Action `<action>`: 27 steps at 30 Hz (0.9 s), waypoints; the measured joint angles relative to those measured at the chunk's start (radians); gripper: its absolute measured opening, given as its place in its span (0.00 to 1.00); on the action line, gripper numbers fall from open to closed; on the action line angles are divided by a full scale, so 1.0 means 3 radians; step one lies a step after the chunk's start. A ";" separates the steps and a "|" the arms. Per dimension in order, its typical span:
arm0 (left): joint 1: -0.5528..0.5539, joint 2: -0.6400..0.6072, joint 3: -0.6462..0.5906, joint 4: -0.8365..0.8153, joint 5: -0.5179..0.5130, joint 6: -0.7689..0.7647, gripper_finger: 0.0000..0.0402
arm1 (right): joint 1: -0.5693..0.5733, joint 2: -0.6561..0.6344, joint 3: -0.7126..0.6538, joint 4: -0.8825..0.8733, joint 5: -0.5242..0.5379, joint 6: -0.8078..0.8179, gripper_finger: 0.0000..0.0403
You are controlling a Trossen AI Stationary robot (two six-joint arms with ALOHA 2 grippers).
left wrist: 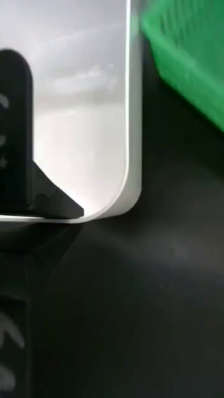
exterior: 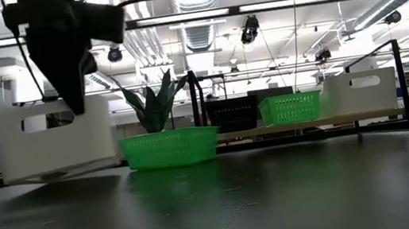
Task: Stack baskets on shelf by color
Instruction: Stack the left white bin on the white bin on the shelf
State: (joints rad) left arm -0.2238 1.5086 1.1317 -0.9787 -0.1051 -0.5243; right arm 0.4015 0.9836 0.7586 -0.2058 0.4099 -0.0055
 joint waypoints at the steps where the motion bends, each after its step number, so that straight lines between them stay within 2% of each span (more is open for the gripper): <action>1: -0.0046 0.0075 0.0059 0.0023 0.0017 -0.0026 0.00 | 0.0000 0.0000 0.0000 -0.0007 0.0000 0.0020 0.02; 11: -0.0241 0.0731 0.0686 0.0143 0.0245 -0.0078 0.00 | 0.0000 0.0000 0.0000 -0.0004 -0.0078 0.0028 0.02; 18: -0.0239 0.0814 0.0745 0.0654 0.0258 -0.0069 0.01 | 0.0001 0.0000 0.0000 0.0001 -0.0245 0.0071 0.02; 27: -0.0237 0.0808 0.0732 0.0645 0.0241 0.0121 0.21 | 0.0001 0.0055 0.0000 0.0010 -0.0247 0.0081 0.02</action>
State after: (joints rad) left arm -0.2948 1.7511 1.3514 -0.7852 -0.0327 -0.4881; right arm 0.4019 1.0002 0.7586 -0.2029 0.3359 0.0189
